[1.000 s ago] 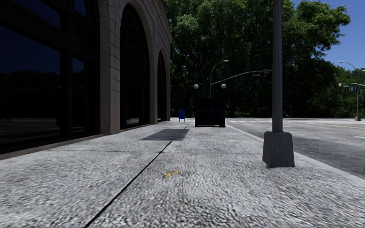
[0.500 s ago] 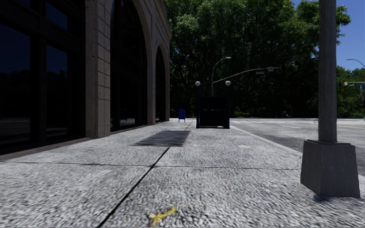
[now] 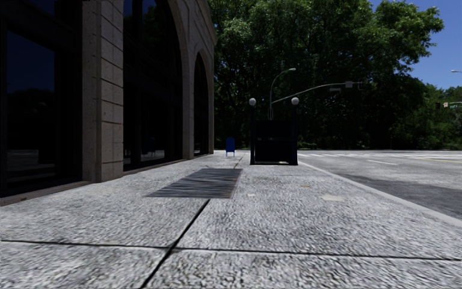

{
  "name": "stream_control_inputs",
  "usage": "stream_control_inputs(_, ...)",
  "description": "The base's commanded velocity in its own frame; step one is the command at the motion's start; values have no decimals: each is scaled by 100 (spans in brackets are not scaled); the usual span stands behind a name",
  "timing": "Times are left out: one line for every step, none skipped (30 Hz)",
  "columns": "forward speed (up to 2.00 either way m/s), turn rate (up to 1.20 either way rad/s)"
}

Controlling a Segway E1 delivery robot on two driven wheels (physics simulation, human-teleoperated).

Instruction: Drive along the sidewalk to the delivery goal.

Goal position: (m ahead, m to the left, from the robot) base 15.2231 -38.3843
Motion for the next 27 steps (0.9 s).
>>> stream_control_inputs(200,0)
stream_control_inputs(200,0)
stream_control_inputs(200,0)
stream_control_inputs(200,0)
stream_control_inputs(200,0)
stream_control_inputs(200,0)
stream_control_inputs(200,0)
stream_control_inputs(200,0)
stream_control_inputs(200,0)
stream_control_inputs(200,0)
stream_control_inputs(200,0)
stream_control_inputs(200,0)
stream_control_inputs(200,0)
stream_control_inputs(200,0)
stream_control_inputs(200,0)
stream_control_inputs(200,0)
stream_control_inputs(200,0)
stream_control_inputs(200,0)
stream_control_inputs(200,0)
stream_control_inputs(200,0)
stream_control_inputs(200,0)
stream_control_inputs(200,0)
stream_control_inputs(200,0)
stream_control_inputs(200,0)
stream_control_inputs(200,0)
stream_control_inputs(200,0)
stream_control_inputs(200,0)
